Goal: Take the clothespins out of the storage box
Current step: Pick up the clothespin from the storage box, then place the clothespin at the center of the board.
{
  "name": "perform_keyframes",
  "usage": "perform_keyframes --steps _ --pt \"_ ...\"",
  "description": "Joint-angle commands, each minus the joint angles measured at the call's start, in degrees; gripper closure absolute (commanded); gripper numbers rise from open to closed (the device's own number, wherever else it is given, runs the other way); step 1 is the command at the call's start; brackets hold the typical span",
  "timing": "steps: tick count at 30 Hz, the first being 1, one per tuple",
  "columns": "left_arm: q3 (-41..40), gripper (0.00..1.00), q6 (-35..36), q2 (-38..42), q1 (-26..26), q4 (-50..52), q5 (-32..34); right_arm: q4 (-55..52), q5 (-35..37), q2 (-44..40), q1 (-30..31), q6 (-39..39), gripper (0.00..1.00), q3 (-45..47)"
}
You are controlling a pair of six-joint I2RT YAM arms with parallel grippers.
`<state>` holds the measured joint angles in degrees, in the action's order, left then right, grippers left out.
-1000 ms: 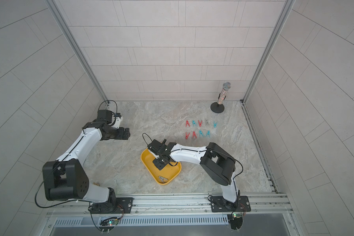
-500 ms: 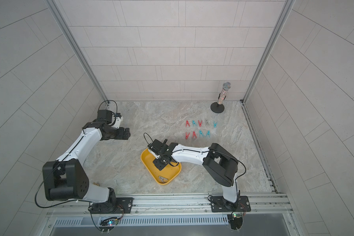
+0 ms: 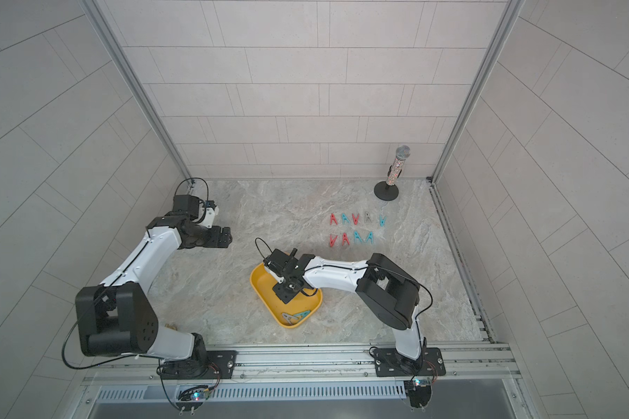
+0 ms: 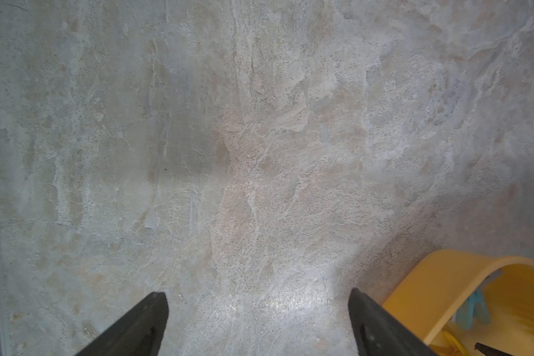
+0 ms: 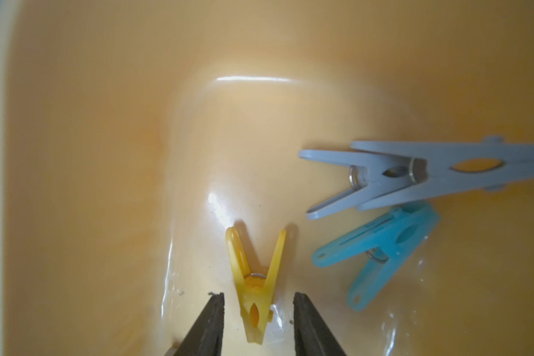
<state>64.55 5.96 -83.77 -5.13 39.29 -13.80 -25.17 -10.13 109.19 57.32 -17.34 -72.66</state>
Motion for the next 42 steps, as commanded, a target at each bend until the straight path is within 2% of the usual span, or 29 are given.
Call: perform_keyframes --steps 1,8,14,21,33,42 --pt "-0.48 0.01 -0.24 0.95 -0.33 0.00 -0.21 -1.63 0.55 1.41 -0.02 0.26 0.57 -0.13" --pt "-0.40 0.01 -0.27 0.97 -0.41 -0.01 -0.24 -1.99 0.33 3.14 -0.02 0.46 0.58 -0.99" --pt "-0.44 0.01 -0.25 0.80 -0.37 -0.02 -0.21 -2.25 1.25 1.73 -0.02 0.29 0.72 -0.82" --pt "-0.46 0.01 -0.24 0.88 -0.41 -0.05 -0.19 -1.56 0.99 -3.26 -0.02 0.27 0.82 0.14" --pt "-0.43 0.01 -0.30 0.45 -0.34 -0.02 -0.32 -1.21 1.25 -10.97 -2.42 -0.94 0.85 1.26" --pt "-0.47 0.01 -0.24 0.41 -0.36 0.00 -0.23 -0.45 0.99 -16.96 -8.48 -3.65 0.84 4.53"
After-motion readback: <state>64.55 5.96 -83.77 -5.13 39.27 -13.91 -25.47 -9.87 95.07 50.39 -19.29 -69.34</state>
